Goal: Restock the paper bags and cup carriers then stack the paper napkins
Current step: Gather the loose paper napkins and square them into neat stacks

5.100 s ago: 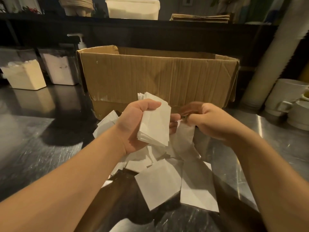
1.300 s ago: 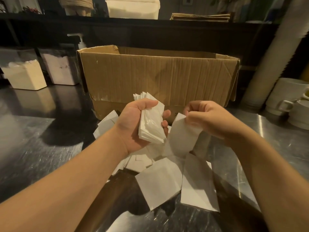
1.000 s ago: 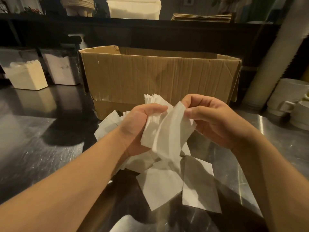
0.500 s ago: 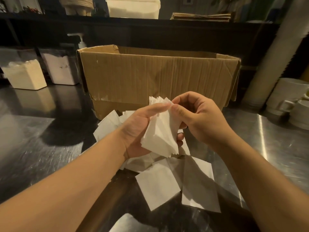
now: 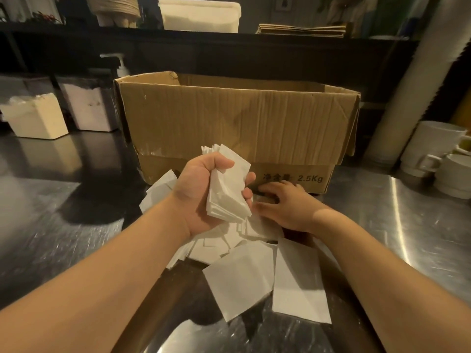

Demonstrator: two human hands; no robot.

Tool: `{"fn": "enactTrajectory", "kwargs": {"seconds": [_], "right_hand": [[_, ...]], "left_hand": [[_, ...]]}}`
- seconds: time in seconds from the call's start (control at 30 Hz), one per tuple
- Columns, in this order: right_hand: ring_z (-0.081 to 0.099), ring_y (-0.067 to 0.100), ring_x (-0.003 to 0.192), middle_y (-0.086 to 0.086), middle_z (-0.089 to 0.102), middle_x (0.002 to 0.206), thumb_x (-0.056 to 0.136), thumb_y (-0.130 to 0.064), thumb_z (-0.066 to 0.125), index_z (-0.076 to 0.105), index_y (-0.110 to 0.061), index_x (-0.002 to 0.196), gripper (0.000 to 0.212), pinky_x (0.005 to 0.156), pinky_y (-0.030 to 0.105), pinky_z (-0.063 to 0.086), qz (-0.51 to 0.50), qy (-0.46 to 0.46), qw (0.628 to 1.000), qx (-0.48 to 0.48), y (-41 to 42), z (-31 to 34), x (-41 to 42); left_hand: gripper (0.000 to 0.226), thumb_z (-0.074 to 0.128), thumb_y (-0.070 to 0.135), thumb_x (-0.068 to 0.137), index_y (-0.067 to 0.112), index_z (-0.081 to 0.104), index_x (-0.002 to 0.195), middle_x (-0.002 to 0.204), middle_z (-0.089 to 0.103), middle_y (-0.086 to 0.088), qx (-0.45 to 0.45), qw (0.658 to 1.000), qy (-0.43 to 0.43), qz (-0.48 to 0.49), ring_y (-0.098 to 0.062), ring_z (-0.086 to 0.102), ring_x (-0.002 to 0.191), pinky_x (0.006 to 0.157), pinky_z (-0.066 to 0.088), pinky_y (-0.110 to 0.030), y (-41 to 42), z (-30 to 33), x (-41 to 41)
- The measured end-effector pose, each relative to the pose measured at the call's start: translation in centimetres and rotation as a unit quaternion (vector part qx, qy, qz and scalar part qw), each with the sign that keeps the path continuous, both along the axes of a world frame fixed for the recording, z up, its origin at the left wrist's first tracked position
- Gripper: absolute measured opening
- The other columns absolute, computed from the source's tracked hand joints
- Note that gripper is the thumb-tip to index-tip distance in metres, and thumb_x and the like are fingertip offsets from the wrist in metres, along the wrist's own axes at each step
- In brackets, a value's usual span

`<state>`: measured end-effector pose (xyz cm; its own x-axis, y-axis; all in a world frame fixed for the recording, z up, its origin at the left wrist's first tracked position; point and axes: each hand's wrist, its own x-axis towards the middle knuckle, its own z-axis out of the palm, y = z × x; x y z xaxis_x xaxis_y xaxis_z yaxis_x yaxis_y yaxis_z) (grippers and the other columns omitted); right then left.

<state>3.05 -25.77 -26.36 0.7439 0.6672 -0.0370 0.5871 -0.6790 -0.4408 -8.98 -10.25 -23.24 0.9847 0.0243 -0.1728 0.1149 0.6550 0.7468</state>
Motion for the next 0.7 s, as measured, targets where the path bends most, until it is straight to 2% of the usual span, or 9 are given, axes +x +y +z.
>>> {"fn": "enactTrajectory", "kwargs": {"seconds": [0.1,0.2,0.27,0.3,0.37,0.47,0.53,0.6,0.7], "right_hand": [[0.056,0.015,0.11,-0.018,0.062,0.114,0.075,-0.071,0.061,0.064,-0.046,0.108,0.042,0.103,0.046,0.045,0.023,0.02,1.0,0.001,0.5,0.1,-0.3],[0.06,0.009,0.094,-0.015,0.064,0.101,0.082,-0.053,0.073,0.062,-0.035,0.108,0.033,0.084,0.03,0.052,0.012,0.065,0.996,0.052,0.3,0.4,-0.3],[0.06,0.008,0.088,-0.014,0.064,0.098,0.088,-0.043,0.073,0.062,-0.034,0.105,0.023,0.07,0.022,0.048,-0.001,0.091,0.991,0.1,0.2,0.5,-0.2],[0.06,0.008,0.087,-0.014,0.064,0.097,0.09,-0.039,0.072,0.062,-0.036,0.102,0.016,0.068,0.021,0.047,-0.01,0.089,0.989,0.117,0.1,0.6,-0.2],[0.06,0.009,0.086,-0.014,0.065,0.096,0.094,-0.035,0.067,0.063,-0.04,0.095,0.007,0.071,0.024,0.049,-0.023,0.075,0.989,0.129,-0.1,0.8,-0.1],[0.061,0.009,0.09,-0.014,0.066,0.097,0.097,-0.032,0.064,0.064,-0.038,0.098,0.006,0.081,0.028,0.052,-0.039,0.048,0.988,0.139,-0.5,1.4,-0.1],[0.06,0.009,0.09,-0.012,0.066,0.099,0.098,-0.031,0.065,0.066,-0.035,0.103,0.006,0.074,0.026,0.049,-0.052,0.053,0.982,0.174,-1.0,2.0,-0.2],[0.062,0.013,0.09,-0.007,0.068,0.097,0.098,-0.027,0.065,0.069,-0.029,0.101,0.005,0.068,0.024,0.046,-0.056,0.091,0.964,0.244,-1.5,2.6,-0.3],[0.065,0.024,0.089,0.002,0.069,0.092,0.095,-0.018,0.065,0.069,-0.019,0.092,0.005,0.07,0.031,0.05,-0.042,0.165,0.918,0.36,-2.3,3.9,-0.8]], "left_hand": [[0.06,0.055,0.022,0.078,0.009,0.049,0.136,0.098,0.062,-0.015,0.007,1.0,0.004,0.0,-0.026,0.056,0.071,0.074,0.048,-0.039,0.1,0.1,0.0],[0.059,0.054,0.022,0.078,0.009,0.05,0.135,0.098,0.063,-0.015,0.002,1.0,0.008,0.005,-0.026,0.056,0.072,0.074,0.048,-0.039,0.1,0.1,0.0],[0.056,0.055,0.022,0.078,0.009,0.051,0.133,0.097,0.062,-0.015,-0.001,1.0,0.01,0.007,-0.026,0.055,0.072,0.074,0.047,-0.039,0.1,0.1,0.0],[0.055,0.054,0.021,0.079,0.01,0.051,0.132,0.097,0.062,-0.015,-0.004,1.0,0.009,0.007,-0.026,0.055,0.071,0.074,0.047,-0.039,0.1,0.1,0.0],[0.05,0.053,0.021,0.081,0.01,0.051,0.13,0.096,0.062,-0.016,-0.009,1.0,0.007,0.009,-0.026,0.055,0.07,0.075,0.047,-0.039,0.0,0.1,-0.1],[0.042,0.051,0.021,0.086,0.008,0.054,0.126,0.097,0.062,-0.017,-0.023,0.999,0.01,0.021,-0.026,0.054,0.071,0.076,0.047,-0.038,0.0,0.2,-0.2],[0.046,0.054,0.021,0.083,0.007,0.054,0.127,0.101,0.064,-0.018,-0.04,0.999,0.01,0.02,-0.026,0.054,0.071,0.077,0.047,-0.038,0.0,0.4,-0.2],[0.05,0.056,0.02,0.078,0.005,0.055,0.126,0.103,0.065,-0.019,-0.049,0.999,0.008,0.02,-0.026,0.054,0.07,0.076,0.047,-0.039,0.0,0.4,0.0],[0.051,0.057,0.02,0.076,0.005,0.057,0.125,0.1,0.066,-0.018,-0.031,0.999,0.011,0.028,-0.025,0.054,0.07,0.075,0.047,-0.038,0.0,0.6,-0.2]]}}
